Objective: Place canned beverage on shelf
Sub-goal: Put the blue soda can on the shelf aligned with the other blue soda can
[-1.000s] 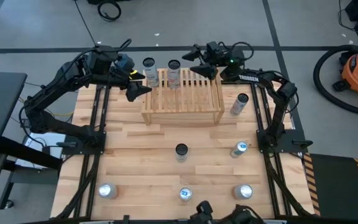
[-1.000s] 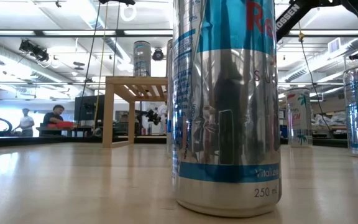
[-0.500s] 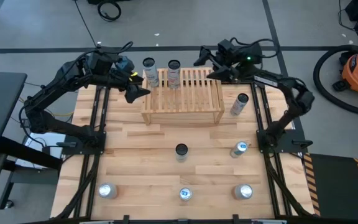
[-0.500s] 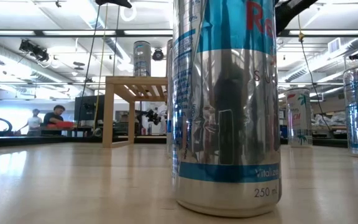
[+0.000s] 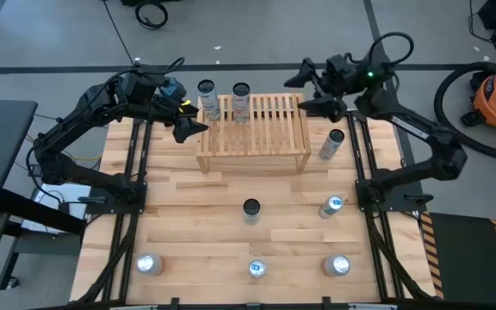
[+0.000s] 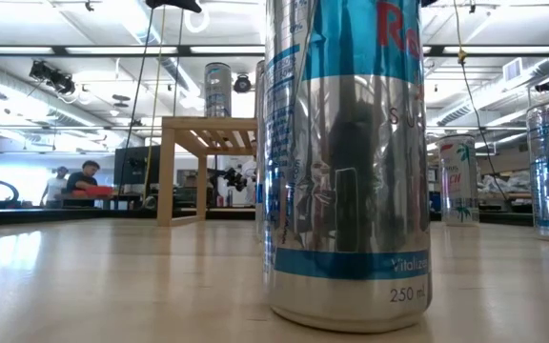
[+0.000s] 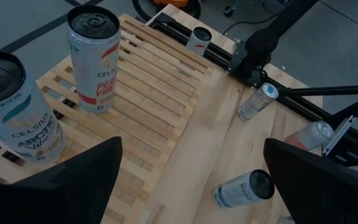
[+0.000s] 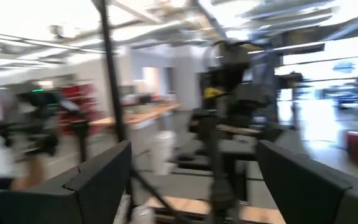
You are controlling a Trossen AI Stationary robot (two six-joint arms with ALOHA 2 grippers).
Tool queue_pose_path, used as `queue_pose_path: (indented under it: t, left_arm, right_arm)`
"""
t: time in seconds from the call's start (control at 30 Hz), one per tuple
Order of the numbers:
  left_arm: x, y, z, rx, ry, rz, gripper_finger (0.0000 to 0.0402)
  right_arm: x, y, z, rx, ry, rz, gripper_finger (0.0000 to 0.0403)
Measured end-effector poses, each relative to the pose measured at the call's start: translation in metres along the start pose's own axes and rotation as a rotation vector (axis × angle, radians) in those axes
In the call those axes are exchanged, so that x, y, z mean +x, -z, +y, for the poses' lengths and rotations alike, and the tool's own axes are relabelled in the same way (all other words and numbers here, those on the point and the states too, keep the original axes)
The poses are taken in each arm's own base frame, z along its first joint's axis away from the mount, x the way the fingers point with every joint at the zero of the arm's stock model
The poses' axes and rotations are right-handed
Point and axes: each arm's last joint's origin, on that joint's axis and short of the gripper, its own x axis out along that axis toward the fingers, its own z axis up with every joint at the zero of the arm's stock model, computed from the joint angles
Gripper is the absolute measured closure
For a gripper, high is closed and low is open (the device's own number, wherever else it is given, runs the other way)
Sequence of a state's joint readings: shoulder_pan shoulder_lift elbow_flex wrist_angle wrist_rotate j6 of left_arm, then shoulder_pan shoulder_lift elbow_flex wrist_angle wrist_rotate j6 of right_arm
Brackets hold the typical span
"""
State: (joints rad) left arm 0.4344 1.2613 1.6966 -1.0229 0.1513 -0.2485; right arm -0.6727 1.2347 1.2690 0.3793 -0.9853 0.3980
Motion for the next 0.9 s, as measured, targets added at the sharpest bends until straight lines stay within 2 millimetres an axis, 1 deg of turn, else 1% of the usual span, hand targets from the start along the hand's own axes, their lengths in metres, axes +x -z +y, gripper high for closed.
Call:
queue_pose_path:
  t: [0.17, 0.33, 0.5, 0.7, 0.8, 0.9]
  left_arm:
    - [0.0, 0.0, 0.0, 0.003, 0.0, 0.0, 0.0008]
    - [0.0, 0.001, 0.0, 0.019, -0.003, 0.014, 0.0008]
    - [0.0, 0.002, 0.001, 0.016, -0.006, 0.024, 0.0008]
    - [0.0, 0.003, 0.001, 0.013, -0.007, 0.028, 0.0008]
    - [0.0, 0.003, 0.001, 0.013, -0.007, 0.028, 0.0008]
    - [0.0, 0.003, 0.001, 0.013, -0.007, 0.028, 0.0008]
  right_arm:
    - [-0.005, -0.004, 0.022, -0.006, 0.195, 0.013, 0.0048]
    - [-0.01, 0.002, 0.038, 0.036, 0.267, 0.094, 0.0048]
    - [-0.017, 0.015, 0.052, 0.085, 0.388, 0.236, 0.0048]
    - [-0.027, 0.036, 0.072, 0.165, 0.57, 0.477, 0.0048]
    - [-0.027, 0.045, 0.081, 0.216, 0.619, 0.558, 0.0048]
    - [-0.024, 0.052, 0.09, 0.28, 0.629, 0.62, 0.0048]
